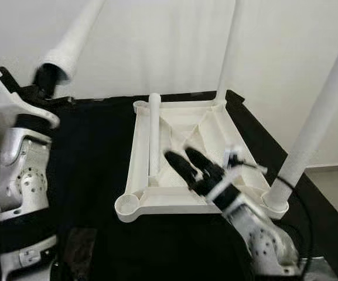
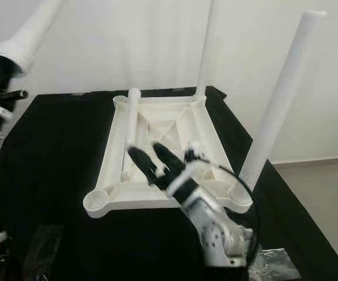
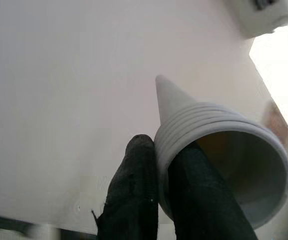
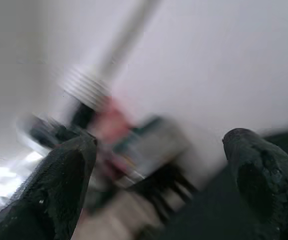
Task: Building children table
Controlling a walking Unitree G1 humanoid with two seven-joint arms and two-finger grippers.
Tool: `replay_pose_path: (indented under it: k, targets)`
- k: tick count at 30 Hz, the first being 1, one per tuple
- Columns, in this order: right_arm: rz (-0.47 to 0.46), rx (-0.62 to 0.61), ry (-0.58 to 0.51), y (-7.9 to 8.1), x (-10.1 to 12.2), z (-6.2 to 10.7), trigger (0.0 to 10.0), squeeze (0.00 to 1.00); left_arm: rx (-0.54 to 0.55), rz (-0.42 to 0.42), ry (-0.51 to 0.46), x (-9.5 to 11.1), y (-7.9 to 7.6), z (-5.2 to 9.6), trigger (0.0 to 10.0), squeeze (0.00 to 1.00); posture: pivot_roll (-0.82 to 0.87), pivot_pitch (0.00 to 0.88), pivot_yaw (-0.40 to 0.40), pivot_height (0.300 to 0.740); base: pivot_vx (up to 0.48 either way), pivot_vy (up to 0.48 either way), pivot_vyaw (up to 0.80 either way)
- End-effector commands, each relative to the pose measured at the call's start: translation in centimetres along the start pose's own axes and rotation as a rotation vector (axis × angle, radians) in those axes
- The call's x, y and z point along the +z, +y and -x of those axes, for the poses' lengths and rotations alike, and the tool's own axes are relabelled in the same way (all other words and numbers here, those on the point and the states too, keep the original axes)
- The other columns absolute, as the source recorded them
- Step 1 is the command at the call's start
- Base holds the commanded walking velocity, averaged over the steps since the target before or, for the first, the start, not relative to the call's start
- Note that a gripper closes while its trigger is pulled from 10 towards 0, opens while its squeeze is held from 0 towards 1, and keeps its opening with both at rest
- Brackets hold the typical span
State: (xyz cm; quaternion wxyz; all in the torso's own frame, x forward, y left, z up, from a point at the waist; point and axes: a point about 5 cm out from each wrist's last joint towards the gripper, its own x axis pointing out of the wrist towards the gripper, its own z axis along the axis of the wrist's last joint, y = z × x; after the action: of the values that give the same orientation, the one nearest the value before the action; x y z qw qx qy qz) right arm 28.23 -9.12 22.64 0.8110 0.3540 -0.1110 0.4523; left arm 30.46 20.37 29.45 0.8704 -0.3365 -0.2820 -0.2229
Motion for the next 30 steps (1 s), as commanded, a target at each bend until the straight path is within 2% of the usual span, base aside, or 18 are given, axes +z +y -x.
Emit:
replay_pose_path:
  k: [1,3,4,5,6,7,8,9,10,12,14,15,18,23,26,30]
  targets:
    - [-0.069,0.077,-0.009,0.6,0.3,0.2,10.0,0.0,-0.121,0.138,-0.032,0.0,-1.4,0.8,0.1,0.0,-0.01,0.0,-0.011,0.74,0.0,0.0,0.0]
    - [-0.069,0.077,-0.009,0.6,0.3,0.2,10.0,0.0,-0.121,0.138,-0.032,0.0,-1.4,0.8,0.1,0.0,-0.01,0.0,-0.011,0.74,0.0,0.0,0.0]
    - [-0.102,0.18,-0.015,1.7,0.7,-0.3,10.0,0.0,-0.205,0.261,-0.019,-1.0,-2.2,1.9,8.0,0.0,-0.01,0.0,-0.014,0.74,0.0,0.0,0.0]
    - [-0.102,0.18,-0.015,1.7,0.7,-0.3,10.0,0.0,-0.205,0.261,-0.019,-1.0,-2.2,1.9,8.0,0.0,-0.01,0.0,-0.014,0.74,0.0,0.0,0.0]
    - [-0.139,0.266,-0.026,2.6,1.0,-0.6,10.0,0.0,-0.292,0.383,-0.008,-1.9,-3.3,3.0,10.0,0.0,0.0,0.0,-0.016,0.74,0.0,0.0,0.0]
    - [-0.139,0.266,-0.026,2.6,1.0,-0.6,10.0,0.0,-0.292,0.383,-0.008,-1.9,-3.3,3.0,10.0,0.0,0.0,0.0,-0.016,0.74,0.0,0.0,0.0]
    - [-0.162,0.321,-0.032,3.2,1.3,-0.8,10.0,0.0,-0.374,0.474,0.003,-2.6,-4.2,3.9,10.0,0.0,0.0,0.0,-0.02,0.74,0.0,0.0,0.0]
    - [-0.162,0.321,-0.032,3.2,1.3,-0.8,10.0,0.0,-0.374,0.474,0.003,-2.6,-4.2,3.9,10.0,0.0,0.0,0.0,-0.02,0.74,0.0,0.0,0.0]
    - [-0.188,0.366,-0.038,3.7,1.4,-1.1,10.0,0.0,-0.481,0.583,0.052,-3.5,-5.6,5.2,10.0,0.0,0.0,0.0,-0.021,0.74,0.0,0.0,0.0]
    - [-0.188,0.366,-0.038,3.7,1.4,-1.1,10.0,0.0,-0.481,0.583,0.052,-3.5,-5.6,5.2,10.0,0.0,0.0,0.0,-0.021,0.74,0.0,0.0,0.0]
    - [-0.195,0.445,-0.004,4.8,1.3,-1.0,10.0,0.0,-0.546,0.646,0.133,-4.4,-6.3,6.3,10.0,0.0,0.0,0.0,-0.021,0.74,0.0,0.0,0.0]
    - [-0.195,0.445,-0.004,4.8,1.3,-1.0,10.0,0.0,-0.546,0.646,0.133,-4.4,-6.3,6.3,10.0,0.0,0.0,0.0,-0.021,0.74,0.0,0.0,0.0]
    - [-0.215,0.511,0.036,5.6,1.3,-0.7,10.0,0.0,-0.587,0.713,0.19,-4.9,-6.8,7.3,10.0,0.0,-0.01,0.0,-0.019,0.74,0.0,0.0,0.0]
    - [-0.225,0.531,0.044,5.7,1.4,-0.7,10.0,0.0,-0.618,0.744,0.218,-5.1,-7.3,7.8,10.0,0.0,-0.01,0.0,-0.019,0.74,0.0,0.0,0.0]
    - [-0.216,0.593,0.061,6.1,1.8,-0.8,10.0,0.0,-0.603,0.755,0.304,-6.2,-7.3,9.0,10.0,0.0,0.0,0.0,-0.019,0.74,0.0,0.0,0.0]
    - [-0.21,0.621,0.069,6.2,2.0,-0.8,10.0,0.0,-0.594,0.759,0.337,-6.5,-7.1,9.5,10.0,0.0,0.0,0.0,-0.021,0.74,0.0,0.0,0.0]
